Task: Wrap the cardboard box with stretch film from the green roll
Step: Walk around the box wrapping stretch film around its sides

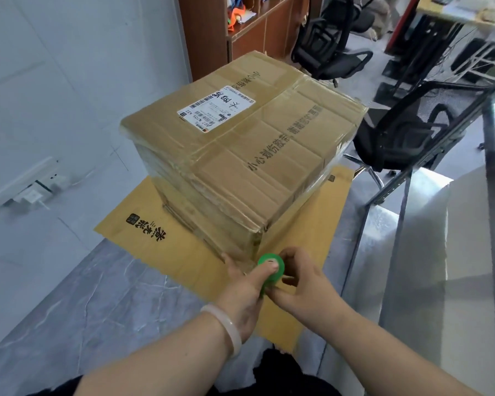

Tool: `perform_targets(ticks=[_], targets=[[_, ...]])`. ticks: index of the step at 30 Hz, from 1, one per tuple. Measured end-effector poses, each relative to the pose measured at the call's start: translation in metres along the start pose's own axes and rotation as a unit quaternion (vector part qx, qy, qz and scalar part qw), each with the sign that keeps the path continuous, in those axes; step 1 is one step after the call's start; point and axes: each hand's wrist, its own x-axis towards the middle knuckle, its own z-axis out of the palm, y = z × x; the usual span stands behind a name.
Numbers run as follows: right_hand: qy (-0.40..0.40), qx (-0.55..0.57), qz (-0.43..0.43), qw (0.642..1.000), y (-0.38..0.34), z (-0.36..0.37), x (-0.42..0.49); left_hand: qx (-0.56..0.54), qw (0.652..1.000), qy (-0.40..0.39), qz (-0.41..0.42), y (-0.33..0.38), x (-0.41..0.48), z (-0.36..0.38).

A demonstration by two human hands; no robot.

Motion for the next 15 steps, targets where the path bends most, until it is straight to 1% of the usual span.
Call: perform_targets(ticks=[3,7,11,15], targets=[[-0.061,-0.05,-0.047,0.996,0.001,-0.023,0.024,-0.031,0.999,0.018,0.019,-0.002,0.01,0.014],[-0.139,-0.136,-0.086,0.977,-0.003,-0.035,0.051,-0.036,0.995,0.065,0.067,-0.003,0.018,0.024],[-0.173,-0.161,-0.093,0.967,-0.008,-0.037,0.063,-0.051,0.994,0.062,0.07,0.001,0.019,0.02],[-0.183,-0.134,-0.103,0.968,-0.015,-0.02,0.071,-0.06,0.992,0.082,0.08,0.009,0.022,0.007]])
